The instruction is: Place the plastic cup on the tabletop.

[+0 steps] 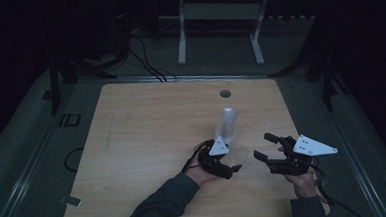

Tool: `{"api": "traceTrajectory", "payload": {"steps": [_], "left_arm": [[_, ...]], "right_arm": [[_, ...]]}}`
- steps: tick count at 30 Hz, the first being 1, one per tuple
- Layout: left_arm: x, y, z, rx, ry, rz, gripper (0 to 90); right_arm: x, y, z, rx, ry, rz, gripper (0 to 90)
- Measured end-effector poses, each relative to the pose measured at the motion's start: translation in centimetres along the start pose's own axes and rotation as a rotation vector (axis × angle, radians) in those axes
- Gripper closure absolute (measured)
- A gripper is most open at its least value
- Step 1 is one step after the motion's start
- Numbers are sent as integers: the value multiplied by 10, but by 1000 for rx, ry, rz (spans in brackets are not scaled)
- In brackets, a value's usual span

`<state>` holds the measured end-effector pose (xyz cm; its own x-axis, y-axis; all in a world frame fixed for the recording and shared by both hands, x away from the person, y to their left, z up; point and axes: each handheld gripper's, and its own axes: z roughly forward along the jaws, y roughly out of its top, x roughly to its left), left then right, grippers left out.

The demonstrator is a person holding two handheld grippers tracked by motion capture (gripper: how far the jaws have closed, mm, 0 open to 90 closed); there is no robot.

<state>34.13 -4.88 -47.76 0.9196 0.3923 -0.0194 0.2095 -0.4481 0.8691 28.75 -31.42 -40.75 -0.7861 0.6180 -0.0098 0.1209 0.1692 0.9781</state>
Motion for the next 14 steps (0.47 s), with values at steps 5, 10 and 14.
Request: {"api": "traceTrajectory", "payload": {"steps": [5,10,14], "left_arm": [[1,-2,-7,1,-3,6,150],[1,-7,-12,8,-6,12,152],[2,-11,-17,12,-1,10,154]], "right_arm": [[0,-1,0,2,0,4,249],[-2,-1,-1,2,-2,5,248],[-3,-1,-2,0,-10,10,247]]}}
